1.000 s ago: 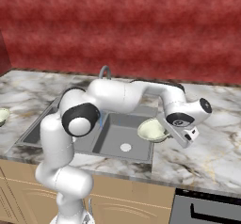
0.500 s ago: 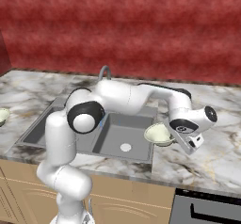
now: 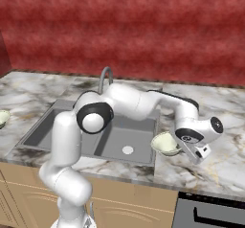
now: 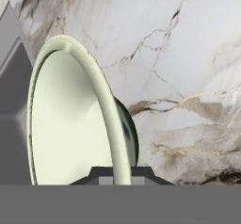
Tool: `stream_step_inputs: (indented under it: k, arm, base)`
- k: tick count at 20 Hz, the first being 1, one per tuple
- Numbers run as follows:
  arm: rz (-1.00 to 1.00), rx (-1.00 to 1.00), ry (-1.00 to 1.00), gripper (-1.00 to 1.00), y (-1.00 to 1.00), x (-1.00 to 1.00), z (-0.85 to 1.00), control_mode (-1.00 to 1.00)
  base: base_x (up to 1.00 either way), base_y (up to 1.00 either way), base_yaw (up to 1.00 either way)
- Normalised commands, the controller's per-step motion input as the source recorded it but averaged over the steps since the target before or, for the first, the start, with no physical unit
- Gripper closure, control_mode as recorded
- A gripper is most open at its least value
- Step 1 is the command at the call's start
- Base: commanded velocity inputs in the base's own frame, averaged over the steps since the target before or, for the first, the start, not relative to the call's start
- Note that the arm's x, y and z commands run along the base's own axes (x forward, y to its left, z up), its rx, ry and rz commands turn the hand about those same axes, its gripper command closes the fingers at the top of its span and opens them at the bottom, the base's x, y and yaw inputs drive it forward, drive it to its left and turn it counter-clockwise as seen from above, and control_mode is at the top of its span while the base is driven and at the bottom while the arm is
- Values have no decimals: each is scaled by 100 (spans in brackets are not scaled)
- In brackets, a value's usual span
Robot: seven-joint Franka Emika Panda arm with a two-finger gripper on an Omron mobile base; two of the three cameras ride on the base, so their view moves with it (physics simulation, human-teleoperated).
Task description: Rinse each bowl for a few seconds and place them down in the sink or on the counter.
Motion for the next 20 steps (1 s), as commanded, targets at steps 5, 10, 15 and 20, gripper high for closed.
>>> stream_step_inputs:
  k: [5, 10, 15, 20]
  arm:
    - [0, -1, 0, 100, -7, 0, -18, -100]
    - [0, -2, 0, 100, -1, -1, -13, -100]
    - [0, -1, 0, -100, -1, -3, -12, -100]
    - [0, -1, 0, -100, 0, -7, 3, -100]
  base:
    - [0, 0, 0]
    - [0, 0, 0]
    - [0, 0, 0]
    - [0, 0, 0]
